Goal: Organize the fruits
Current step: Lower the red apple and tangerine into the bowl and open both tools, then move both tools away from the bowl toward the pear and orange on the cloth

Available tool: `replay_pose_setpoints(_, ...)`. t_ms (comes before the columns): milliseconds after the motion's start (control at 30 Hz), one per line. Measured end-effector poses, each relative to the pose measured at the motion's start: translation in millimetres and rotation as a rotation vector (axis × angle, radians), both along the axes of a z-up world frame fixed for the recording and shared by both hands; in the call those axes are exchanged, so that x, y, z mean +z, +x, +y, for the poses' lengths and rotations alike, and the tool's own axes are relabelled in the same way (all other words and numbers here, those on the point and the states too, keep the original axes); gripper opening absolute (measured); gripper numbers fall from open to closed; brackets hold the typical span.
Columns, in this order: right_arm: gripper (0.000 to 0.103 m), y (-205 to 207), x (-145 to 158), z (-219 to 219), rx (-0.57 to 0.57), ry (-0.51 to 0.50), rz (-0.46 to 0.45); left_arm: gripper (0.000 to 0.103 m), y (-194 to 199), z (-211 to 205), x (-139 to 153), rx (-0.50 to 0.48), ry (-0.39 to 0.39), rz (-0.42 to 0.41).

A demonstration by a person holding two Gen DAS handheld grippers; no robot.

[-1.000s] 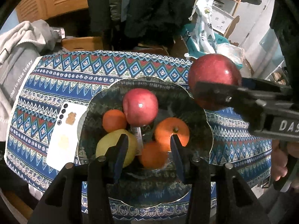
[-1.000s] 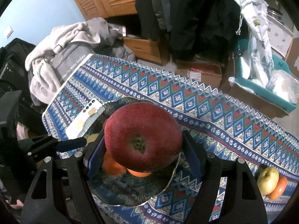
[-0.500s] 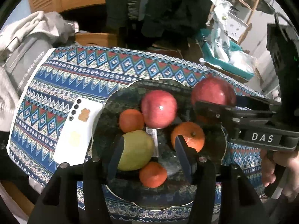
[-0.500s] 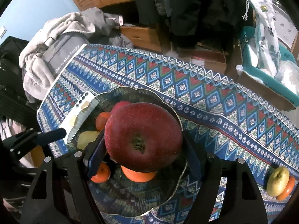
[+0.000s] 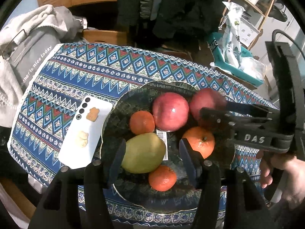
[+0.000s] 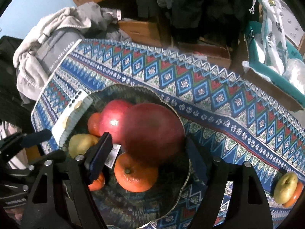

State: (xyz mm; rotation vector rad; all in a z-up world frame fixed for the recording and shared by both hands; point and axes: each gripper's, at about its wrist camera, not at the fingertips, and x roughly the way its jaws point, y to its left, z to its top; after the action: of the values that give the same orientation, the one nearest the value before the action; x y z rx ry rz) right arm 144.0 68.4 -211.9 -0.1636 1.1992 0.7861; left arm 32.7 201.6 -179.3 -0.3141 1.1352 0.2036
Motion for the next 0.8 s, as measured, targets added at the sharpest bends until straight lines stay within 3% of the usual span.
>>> replay_pose_setpoints(233, 0.080, -6.5, 18.9, -6.2, -0.003, 0.011, -0.037, 0.061, -1.0, -3.3, 7.4, 0.000, 0.008, -0.016)
replay_pose_setpoints(300, 0.080, -8.5, 26.6, -8.7, -0.006, 0.018, -0.050, 0.067, -1.1, -4.7, 11.3, 0.000, 0.013, -0.025)
replay_pose_setpoints(800, 0.080, -20.2, 91.2, -43.7, -0.077, 0.045, -0.189, 0.071, -8.2, -19.0, 53.0, -0.022, 0.036, -0.118)
